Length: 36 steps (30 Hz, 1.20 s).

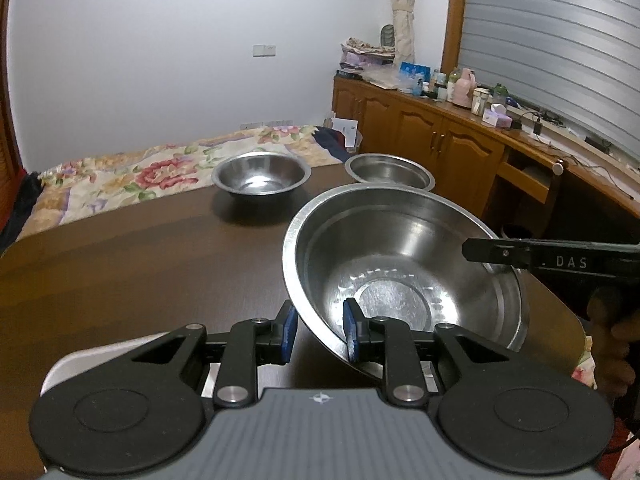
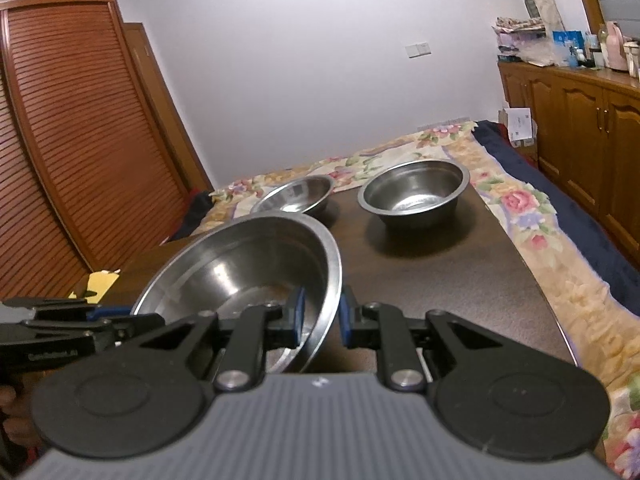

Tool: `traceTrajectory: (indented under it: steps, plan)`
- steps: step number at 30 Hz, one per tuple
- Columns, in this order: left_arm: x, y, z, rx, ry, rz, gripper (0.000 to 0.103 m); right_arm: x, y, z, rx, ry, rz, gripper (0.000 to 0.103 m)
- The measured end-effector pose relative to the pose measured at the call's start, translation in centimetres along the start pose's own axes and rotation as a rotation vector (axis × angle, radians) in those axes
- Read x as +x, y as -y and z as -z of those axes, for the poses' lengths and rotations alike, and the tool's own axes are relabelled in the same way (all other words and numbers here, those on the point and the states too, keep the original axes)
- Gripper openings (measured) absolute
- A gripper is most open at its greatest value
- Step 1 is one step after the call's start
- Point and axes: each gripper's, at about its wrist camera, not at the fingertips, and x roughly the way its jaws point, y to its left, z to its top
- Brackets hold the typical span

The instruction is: Organize plates and bowls

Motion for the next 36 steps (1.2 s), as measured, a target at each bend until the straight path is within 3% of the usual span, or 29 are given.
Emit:
traceTrajectory:
  steps: [16, 36]
  plan:
    - [-1.3, -0.1, 3.2, -0.012, -0.035, -0.035, 0.026, -0.3, -0.9, 2.8, 0.013, -0.062, -0.050, 0.020]
    - [-0.6, 0.2, 3.3, -0.015, -0.017, -0.044, 0.031, -0.2, -0.1, 2.0, 0.014, -0.066, -0.052, 0.022]
